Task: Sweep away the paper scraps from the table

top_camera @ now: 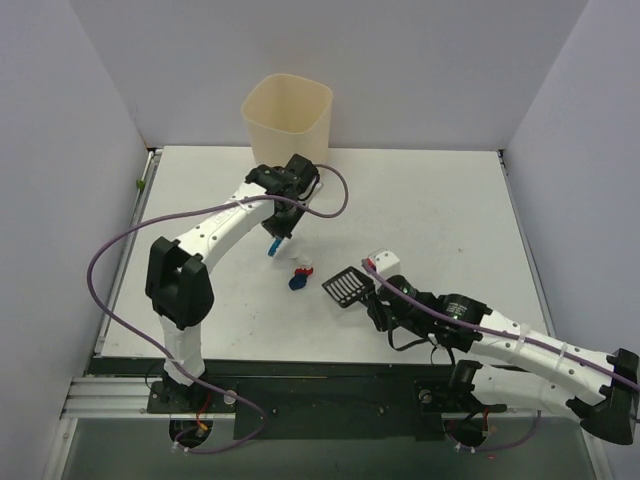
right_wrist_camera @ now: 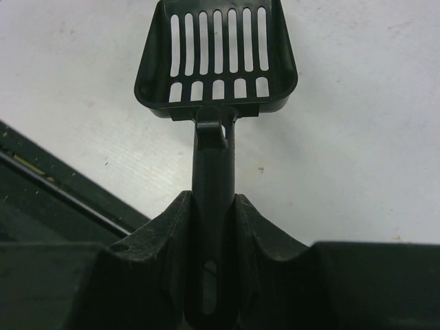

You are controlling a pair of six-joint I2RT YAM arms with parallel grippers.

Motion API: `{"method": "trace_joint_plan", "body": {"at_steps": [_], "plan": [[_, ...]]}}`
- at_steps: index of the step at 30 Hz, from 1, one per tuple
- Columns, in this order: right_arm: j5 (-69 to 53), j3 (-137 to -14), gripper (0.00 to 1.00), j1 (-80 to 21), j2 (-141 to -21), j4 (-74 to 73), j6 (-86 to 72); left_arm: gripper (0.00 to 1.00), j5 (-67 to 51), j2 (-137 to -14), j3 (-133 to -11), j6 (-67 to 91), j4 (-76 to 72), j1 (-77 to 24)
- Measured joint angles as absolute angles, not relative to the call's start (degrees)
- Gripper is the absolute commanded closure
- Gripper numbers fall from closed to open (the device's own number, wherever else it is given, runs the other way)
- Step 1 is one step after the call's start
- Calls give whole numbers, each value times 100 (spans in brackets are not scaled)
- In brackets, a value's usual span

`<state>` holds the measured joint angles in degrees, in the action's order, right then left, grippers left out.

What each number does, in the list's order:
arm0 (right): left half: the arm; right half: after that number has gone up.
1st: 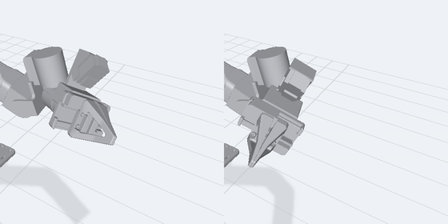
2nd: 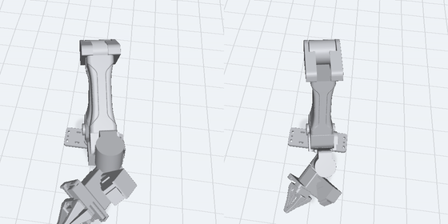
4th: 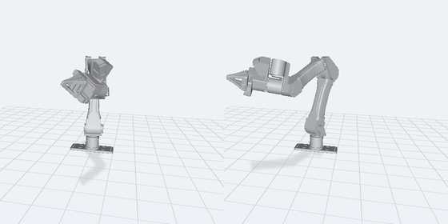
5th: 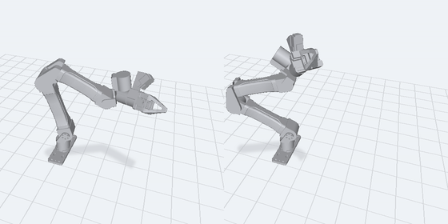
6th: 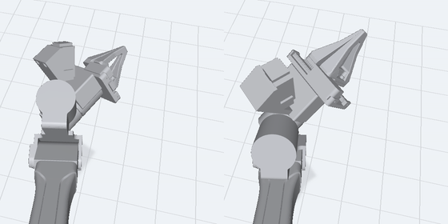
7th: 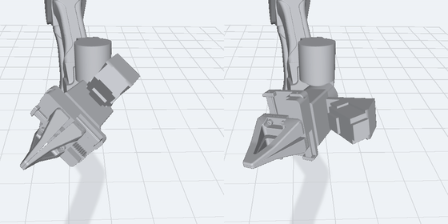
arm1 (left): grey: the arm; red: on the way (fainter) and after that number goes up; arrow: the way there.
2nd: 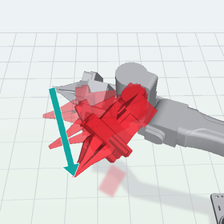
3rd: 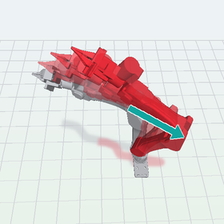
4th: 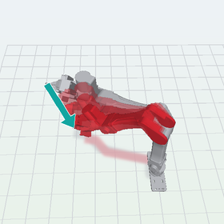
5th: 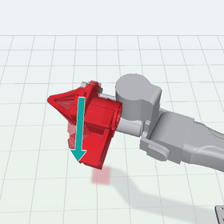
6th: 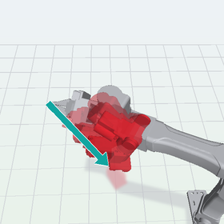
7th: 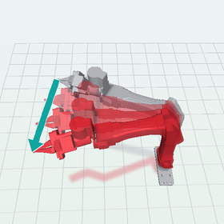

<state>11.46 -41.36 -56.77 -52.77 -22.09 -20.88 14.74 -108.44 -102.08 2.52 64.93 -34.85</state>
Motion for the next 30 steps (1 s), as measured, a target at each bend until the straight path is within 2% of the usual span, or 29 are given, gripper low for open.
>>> {"method": "trace_joint_plan", "body": {"at_steps": [5, 10, 20, 30], "plan": [[1505, -4130, 100, -6748, -5293, -2364, -2469, 100, 1461, -11343, -10632, -239, 6499, -3522], [1798, -4139, 100, -7249, -5769, -2346, -2707, 100, 1435, -11799, -10993, -526, 6576, -3542], [1835, -4143, 100, -7196, -6519, -1750, -2939, 100, 1632, -12265, -11340, -834, 6818, -4069], [1284, -4250, 100, -6525, -6877, -1382, -3063, 100, 1645, -12283, -11340, -849, 6928, -4307]]}}
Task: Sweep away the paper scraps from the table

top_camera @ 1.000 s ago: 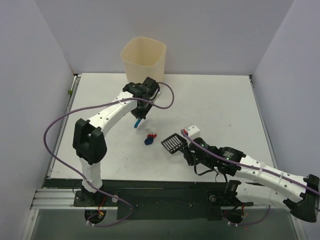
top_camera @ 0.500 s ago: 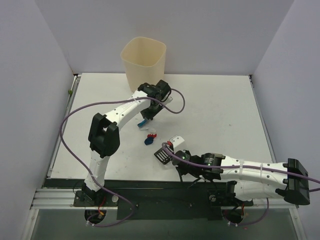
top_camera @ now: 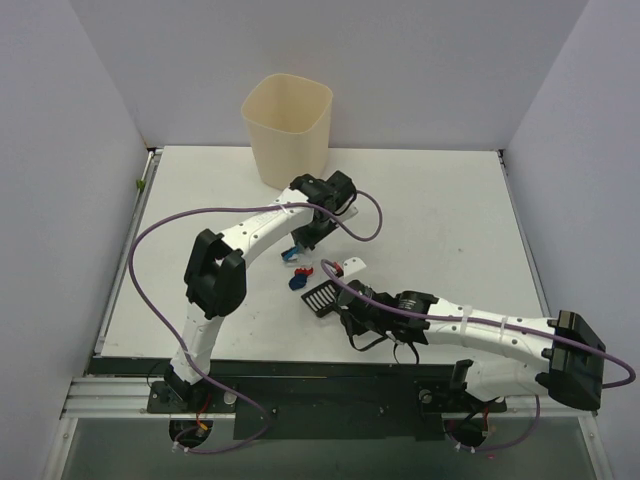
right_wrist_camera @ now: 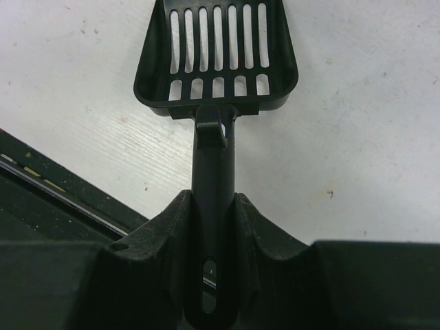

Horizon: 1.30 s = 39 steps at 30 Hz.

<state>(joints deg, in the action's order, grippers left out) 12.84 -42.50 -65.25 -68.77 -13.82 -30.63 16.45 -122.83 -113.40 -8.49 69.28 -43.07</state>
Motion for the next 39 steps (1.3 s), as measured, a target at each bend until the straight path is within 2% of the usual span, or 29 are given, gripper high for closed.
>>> {"method": "trace_joint_plan", "body": {"at_steps": [14, 32, 39], "plan": [[1129, -4925, 100, -6517, -7653, -1354, -3020, 100, 1197, -12280, -11338, -580, 7227, -4418], [1472, -4740, 100, -6416, -7627, -1337, -2976, 100, 19, -11990, -11131, -445, 7454, -4641], [1649, -4442, 100, -6569, -7465, -1050, -2840, 100, -110, -11738, -11128, -185, 7467, -4604]]}}
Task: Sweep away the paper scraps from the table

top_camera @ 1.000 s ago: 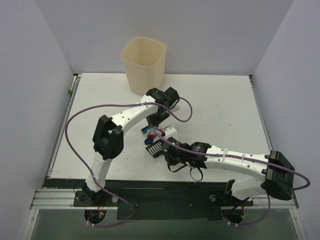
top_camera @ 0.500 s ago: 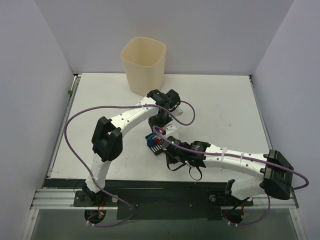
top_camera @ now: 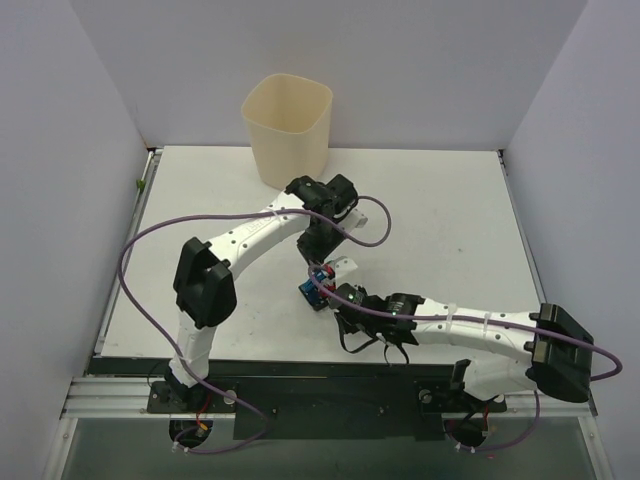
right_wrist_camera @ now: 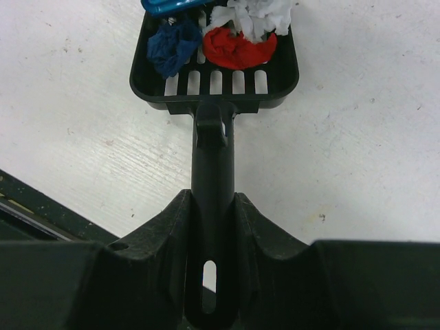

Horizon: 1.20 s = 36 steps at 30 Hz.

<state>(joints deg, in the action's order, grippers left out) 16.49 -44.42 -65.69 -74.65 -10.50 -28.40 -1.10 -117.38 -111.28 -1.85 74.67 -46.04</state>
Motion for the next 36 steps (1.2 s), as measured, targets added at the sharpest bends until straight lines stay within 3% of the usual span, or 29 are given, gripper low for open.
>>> {"method": "trace_joint_plan", "body": {"at_steps": [19, 28, 36], "plan": [[3028, -3157, 100, -6987, -6969, 340, -2388, 100, 749, -10368, -10665, 757, 7354, -4110], [3323, -3354, 100, -7057, -6941, 386, -2119, 100, 875, -8440, -8294, 1413, 5900, -2471], [3050, -4777, 100, -6654, -6783, -187, -2045, 100, 867, -7150, -6884, 1638, 5039, -1706]]}}
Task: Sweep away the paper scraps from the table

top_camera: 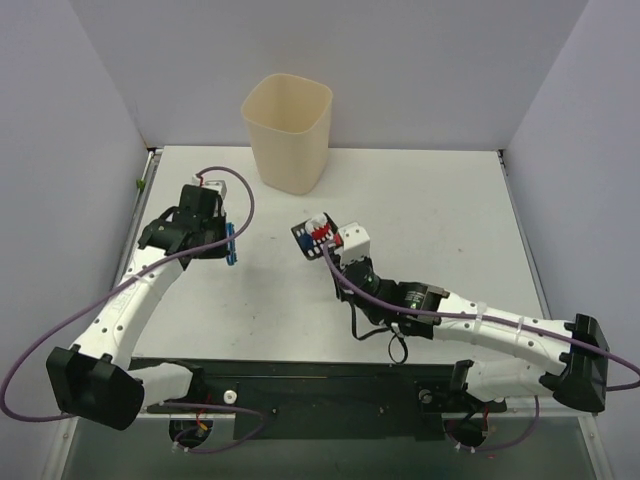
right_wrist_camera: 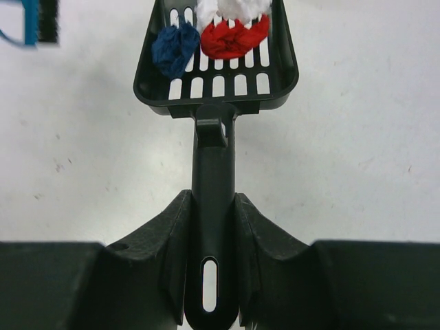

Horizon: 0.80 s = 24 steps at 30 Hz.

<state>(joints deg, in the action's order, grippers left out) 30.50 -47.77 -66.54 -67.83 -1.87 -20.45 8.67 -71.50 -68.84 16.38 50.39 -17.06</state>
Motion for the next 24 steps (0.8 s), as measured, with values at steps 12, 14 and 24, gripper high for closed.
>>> {"method": "trace_joint_plan", "body": {"at_steps": [12, 14, 24], "plan": [[2408, -8160, 100, -5629, -8217, -1350, -1444, 100, 569, -6504, -5734, 1691, 4377, -1686], [2274, -8877, 100, -5450, -8663, -1559, -1409, 100, 569, -6335, -5579, 1697, 4252, -1686], [1820, -12164, 100, -4884, -10687, -2464, -1356, 100, 526, -6025, -5295, 1697, 3918, -1678]]}}
